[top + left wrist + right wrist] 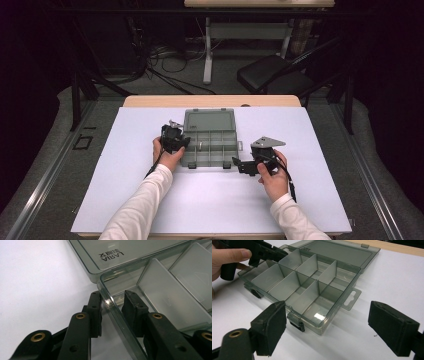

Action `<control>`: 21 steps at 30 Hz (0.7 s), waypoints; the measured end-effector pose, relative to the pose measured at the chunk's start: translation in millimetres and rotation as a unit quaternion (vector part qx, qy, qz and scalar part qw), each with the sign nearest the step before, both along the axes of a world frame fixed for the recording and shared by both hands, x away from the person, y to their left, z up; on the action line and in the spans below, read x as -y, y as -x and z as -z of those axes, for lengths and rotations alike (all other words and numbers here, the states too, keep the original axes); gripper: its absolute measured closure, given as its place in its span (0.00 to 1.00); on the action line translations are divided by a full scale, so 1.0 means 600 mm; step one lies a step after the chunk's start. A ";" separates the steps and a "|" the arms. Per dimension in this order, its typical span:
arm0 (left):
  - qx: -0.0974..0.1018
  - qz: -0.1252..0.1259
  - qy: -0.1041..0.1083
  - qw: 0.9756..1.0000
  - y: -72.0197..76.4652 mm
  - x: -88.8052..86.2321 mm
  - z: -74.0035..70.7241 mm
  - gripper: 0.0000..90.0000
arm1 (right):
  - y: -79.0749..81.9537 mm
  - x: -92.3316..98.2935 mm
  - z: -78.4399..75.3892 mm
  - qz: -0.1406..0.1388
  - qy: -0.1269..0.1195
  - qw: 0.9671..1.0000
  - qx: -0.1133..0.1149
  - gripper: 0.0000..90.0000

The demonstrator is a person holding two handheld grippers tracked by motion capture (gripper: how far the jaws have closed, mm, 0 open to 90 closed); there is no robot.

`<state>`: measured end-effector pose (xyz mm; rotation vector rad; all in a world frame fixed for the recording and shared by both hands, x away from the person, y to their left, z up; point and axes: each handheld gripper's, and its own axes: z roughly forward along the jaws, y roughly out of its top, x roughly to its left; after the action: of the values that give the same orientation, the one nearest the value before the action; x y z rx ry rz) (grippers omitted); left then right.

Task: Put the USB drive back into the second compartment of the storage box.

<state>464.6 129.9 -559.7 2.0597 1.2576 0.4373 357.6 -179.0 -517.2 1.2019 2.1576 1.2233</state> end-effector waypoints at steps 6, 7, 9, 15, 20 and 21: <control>0.003 -0.001 -0.003 1.000 0.001 0.002 0.000 0.76 | -0.001 0.002 -0.001 0.002 -0.002 1.000 0.001 0.16; 0.002 -0.001 -0.003 1.000 0.001 0.002 0.000 0.76 | -0.001 0.002 -0.001 0.002 -0.001 1.000 0.001 0.16; 0.003 -0.001 -0.003 1.000 0.001 0.002 0.000 0.76 | -0.001 0.002 -0.002 0.003 -0.002 1.000 -0.002 0.16; 0.003 -0.002 -0.004 1.000 0.001 0.002 0.000 0.77 | -0.011 0.000 -0.005 0.003 -0.017 1.000 -0.007 0.16; 0.010 -0.008 -0.006 1.000 0.002 0.004 0.001 0.77 | -0.022 -0.002 -0.009 0.003 -0.024 1.000 -0.011 0.16; 0.010 -0.008 -0.006 1.000 0.002 0.004 0.001 0.77 | -0.026 -0.003 -0.009 0.004 -0.024 1.000 -0.013 0.16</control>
<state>463.3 127.3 -560.2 2.0521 1.2646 0.4730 372.9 -177.1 -511.6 1.2502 2.1521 1.2694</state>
